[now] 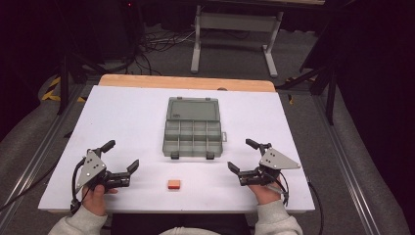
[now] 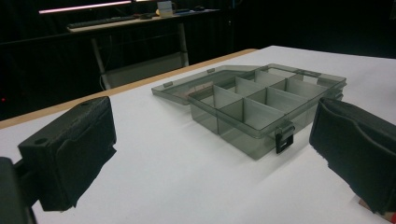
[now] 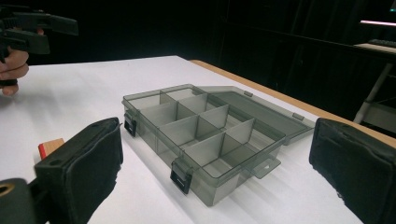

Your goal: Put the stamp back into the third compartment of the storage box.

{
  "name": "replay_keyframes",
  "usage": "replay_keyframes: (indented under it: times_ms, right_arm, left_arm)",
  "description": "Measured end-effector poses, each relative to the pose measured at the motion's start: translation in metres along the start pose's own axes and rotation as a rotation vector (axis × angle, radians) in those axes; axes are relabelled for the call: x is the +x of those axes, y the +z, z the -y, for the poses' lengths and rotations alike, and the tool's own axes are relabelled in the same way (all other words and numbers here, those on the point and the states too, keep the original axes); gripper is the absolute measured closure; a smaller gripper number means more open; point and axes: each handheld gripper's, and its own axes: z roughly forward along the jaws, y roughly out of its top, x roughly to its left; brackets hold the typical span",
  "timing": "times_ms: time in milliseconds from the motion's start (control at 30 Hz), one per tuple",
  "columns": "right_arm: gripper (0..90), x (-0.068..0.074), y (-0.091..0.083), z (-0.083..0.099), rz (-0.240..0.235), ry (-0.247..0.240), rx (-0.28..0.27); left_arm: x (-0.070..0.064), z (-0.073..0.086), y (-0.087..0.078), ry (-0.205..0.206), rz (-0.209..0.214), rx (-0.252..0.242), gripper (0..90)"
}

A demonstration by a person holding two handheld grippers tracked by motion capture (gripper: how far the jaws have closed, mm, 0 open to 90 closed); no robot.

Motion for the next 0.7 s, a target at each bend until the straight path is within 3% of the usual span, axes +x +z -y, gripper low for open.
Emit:
replay_keyframes:
  times_ms: [700]
  right_arm:
    - [1.6,0.0049,0.004,0.0019,-0.029,-0.006,0.009]
  left_arm:
    - [-0.0007,-0.0011,0.0002,0.003,0.003,-0.002,1.4]
